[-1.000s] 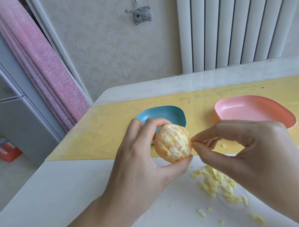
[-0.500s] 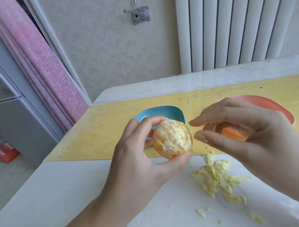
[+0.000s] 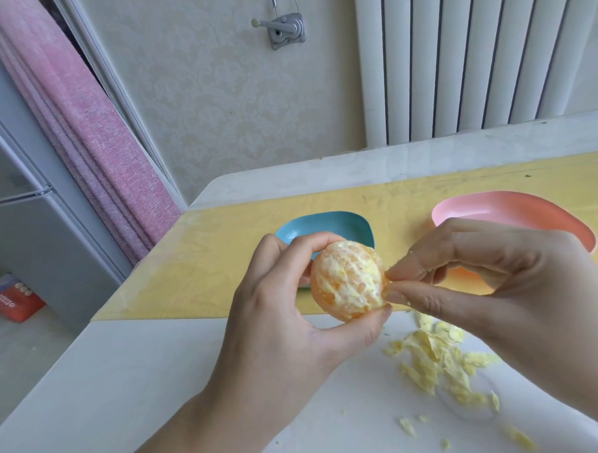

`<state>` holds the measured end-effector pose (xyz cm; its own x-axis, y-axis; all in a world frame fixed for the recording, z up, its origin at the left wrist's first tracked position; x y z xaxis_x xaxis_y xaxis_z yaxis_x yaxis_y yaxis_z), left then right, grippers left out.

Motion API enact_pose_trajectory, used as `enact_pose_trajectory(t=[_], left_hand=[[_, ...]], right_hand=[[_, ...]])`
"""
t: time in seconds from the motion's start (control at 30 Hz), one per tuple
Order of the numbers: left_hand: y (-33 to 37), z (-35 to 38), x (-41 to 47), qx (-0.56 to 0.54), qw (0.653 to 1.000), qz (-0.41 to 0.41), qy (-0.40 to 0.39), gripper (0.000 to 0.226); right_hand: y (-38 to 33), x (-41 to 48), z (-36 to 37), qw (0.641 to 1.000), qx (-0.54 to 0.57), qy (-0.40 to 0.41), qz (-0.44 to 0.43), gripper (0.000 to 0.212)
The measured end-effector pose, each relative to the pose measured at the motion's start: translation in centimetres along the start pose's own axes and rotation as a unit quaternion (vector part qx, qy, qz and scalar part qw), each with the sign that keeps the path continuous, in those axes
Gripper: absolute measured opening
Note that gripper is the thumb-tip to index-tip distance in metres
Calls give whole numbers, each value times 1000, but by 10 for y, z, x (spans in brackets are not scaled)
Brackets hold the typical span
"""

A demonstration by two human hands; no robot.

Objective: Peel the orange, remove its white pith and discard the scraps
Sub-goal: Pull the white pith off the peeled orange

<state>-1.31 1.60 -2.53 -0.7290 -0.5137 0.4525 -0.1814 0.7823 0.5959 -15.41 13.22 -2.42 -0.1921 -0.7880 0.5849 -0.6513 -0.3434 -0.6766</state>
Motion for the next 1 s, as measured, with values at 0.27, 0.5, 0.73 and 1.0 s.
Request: enact_pose_trajectory(t=[0.27,0.5,0.73,1.0], left_hand=[[1,-1,-1,-4,1000,8,4,55],[-1,0,0,-7,1000,8,0,58],[-3,-1,3,-50,999,-1,-5,53],[-7,2,4,-80,996,-15,-31,54]], right_hand=[[1,1,0,999,28,-34,4,7],[1,-2,4,998,8,-61,18,5],[3,3,-3,999,-3,-34,11,17],[12,5,-10,984,-166,25,52,31]])
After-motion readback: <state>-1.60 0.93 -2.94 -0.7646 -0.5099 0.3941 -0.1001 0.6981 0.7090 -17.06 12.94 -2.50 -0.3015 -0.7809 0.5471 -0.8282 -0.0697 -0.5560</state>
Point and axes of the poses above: each hand's wrist, its own x-axis towards the middle knuckle, its own z-axis out of the palm, y = z × x, the point moved 2 cm from there along x, towards the middle knuckle, and after that the axes turned 9 degrees about -y, right-handed, at the moved point
